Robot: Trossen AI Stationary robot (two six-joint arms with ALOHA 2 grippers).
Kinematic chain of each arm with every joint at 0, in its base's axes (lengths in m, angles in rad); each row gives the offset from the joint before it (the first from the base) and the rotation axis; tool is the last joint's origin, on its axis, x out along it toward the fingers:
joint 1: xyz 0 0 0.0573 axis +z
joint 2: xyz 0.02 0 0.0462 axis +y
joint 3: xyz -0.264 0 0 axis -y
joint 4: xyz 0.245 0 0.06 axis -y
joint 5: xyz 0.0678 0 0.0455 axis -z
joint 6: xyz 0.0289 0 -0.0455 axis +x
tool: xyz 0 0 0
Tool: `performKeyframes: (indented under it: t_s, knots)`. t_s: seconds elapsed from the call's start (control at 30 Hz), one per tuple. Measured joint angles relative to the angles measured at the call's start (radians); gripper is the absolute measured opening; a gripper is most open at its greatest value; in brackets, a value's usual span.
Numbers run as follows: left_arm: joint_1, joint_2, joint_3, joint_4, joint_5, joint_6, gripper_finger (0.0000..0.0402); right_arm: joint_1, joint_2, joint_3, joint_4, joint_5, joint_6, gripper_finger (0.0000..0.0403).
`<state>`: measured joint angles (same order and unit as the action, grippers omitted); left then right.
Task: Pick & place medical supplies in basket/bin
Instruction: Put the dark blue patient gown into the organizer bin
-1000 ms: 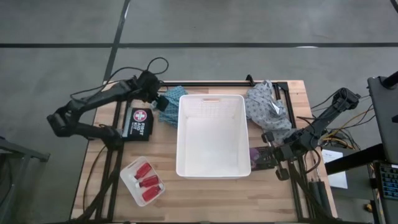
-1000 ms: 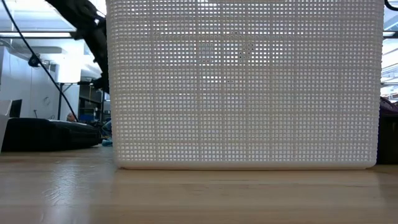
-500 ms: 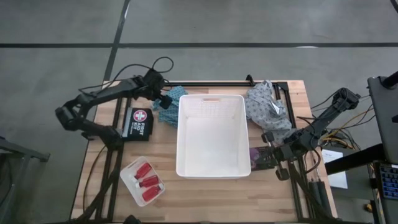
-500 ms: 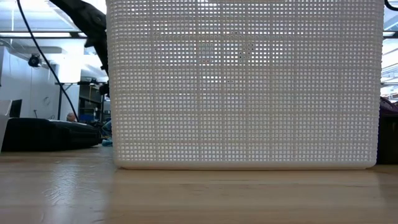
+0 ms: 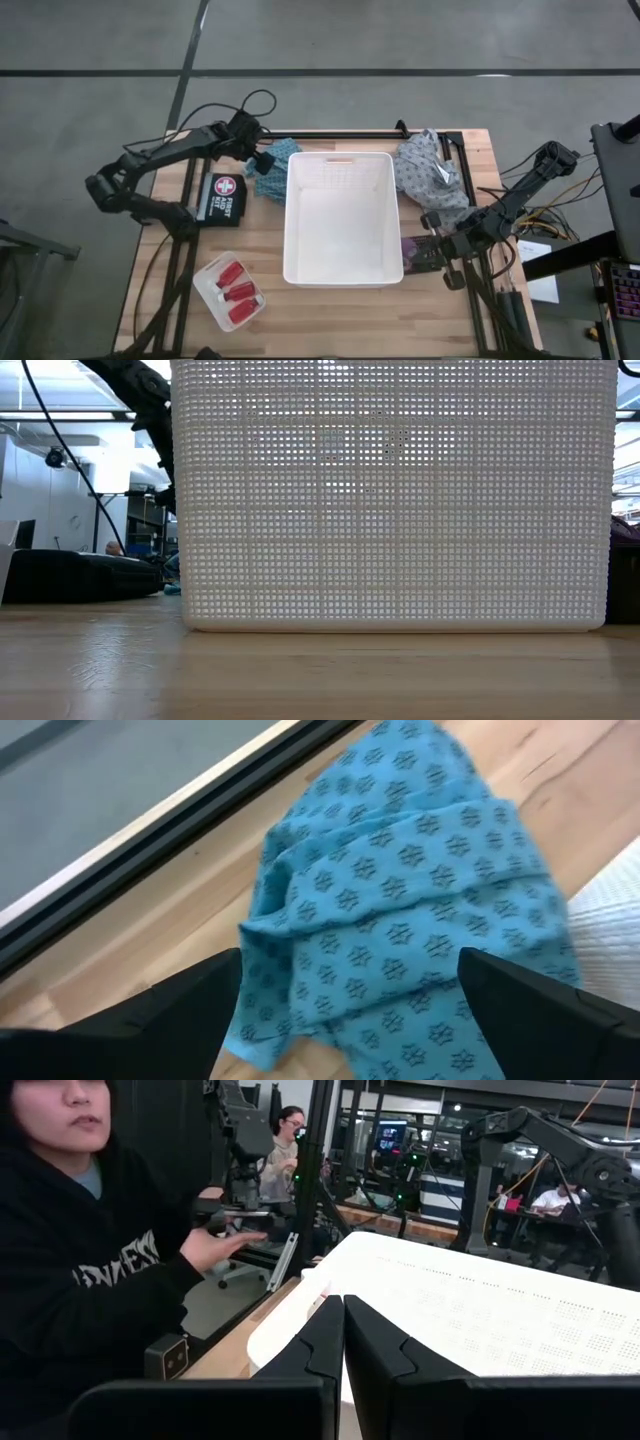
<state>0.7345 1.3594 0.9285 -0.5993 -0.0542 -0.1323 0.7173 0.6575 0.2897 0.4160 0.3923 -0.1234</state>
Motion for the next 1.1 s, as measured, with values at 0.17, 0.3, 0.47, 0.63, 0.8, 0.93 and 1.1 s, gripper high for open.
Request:
performKeyframes:
  t_s: [0.17,0.3,0.47,0.63,0.8,0.93,1.1]
  knots:
    - [-0.003,0.000,-0.001,-0.019,-0.057,-0.003,0.0398,0.000,0.000,0.000,0.000,0.000,0.000,0.0008]
    - [-0.003,0.000,-0.008,-0.034,-0.074,-0.003,0.0399,0.000,0.000,0.000,0.000,0.000,0.000,0.0008]
    - [-0.003,0.000,-0.020,-0.021,-0.040,0.006,0.0399,0.000,0.000,0.000,0.000,0.000,0.000,0.0008]
    - [0.007,0.000,-0.020,0.033,0.060,0.052,0.0398,0.000,0.000,0.000,0.000,0.000,0.000,0.0008]
    - [0.031,0.009,-0.020,0.037,0.103,0.076,0.0399,0.000,0.000,0.000,0.000,0.000,0.000,0.0008]
    - [0.040,0.046,-0.020,0.038,0.134,0.078,0.0399,0.000,0.000,0.000,0.000,0.000,0.000,0.0008]
    - [0.041,0.118,-0.020,0.060,0.132,0.078,0.0400,0.000,0.000,0.000,0.000,0.000,0.000,0.0008]
